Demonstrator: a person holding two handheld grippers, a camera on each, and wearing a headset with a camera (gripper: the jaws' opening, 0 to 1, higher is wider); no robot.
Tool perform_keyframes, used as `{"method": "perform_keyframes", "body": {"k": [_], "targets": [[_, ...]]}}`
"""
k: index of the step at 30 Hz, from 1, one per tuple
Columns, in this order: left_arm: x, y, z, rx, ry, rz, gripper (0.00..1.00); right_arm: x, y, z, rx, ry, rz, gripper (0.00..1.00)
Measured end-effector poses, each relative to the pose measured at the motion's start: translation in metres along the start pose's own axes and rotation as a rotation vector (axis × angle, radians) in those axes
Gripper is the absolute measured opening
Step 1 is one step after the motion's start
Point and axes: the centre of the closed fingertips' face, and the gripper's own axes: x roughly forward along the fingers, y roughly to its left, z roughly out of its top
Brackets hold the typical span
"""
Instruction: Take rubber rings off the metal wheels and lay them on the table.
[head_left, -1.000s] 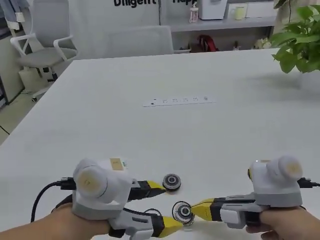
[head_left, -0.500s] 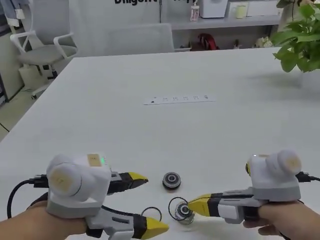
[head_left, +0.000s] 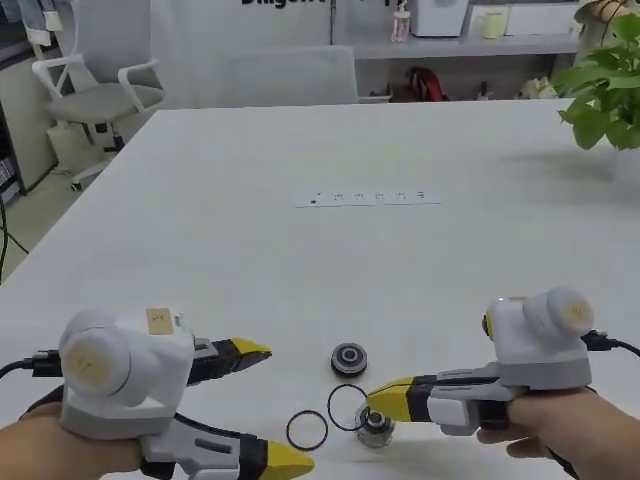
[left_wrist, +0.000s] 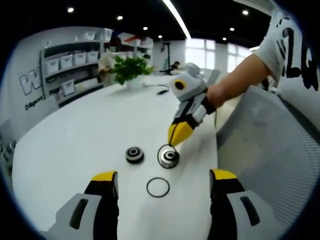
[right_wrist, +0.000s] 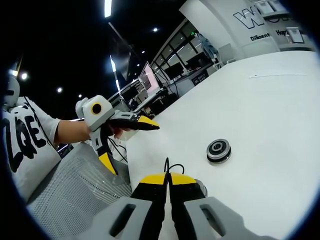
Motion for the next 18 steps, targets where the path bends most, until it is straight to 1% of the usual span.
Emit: {"method": "perform_keyframes", "body": {"k": [5, 8, 10, 16, 18], "targets": [[-0.006, 0.003, -0.005, 0.001, 0.009, 0.014, 0.79, 0.006, 0.001, 0.001, -0.007, 0.014, 0.008, 0.00], [-0.010, 0.006, -0.008, 0.011, 0.015, 0.030, 0.83, 0.010, 0.001, 0.000, -0.009, 0.024, 0.010, 0.00], [-0.011, 0.007, -0.010, 0.009, 0.017, 0.033, 0.84, 0.012, 0.002, -0.001, -0.011, 0.035, 0.013, 0.00], [-0.012, 0.007, -0.014, 0.011, 0.026, 0.036, 0.85, 0.018, 0.001, -0.001, -0.011, 0.050, 0.018, 0.00], [-0.012, 0.007, -0.015, 0.018, 0.027, 0.043, 0.88, 0.019, 0.001, -0.001, -0.011, 0.053, 0.019, 0.00]]}}
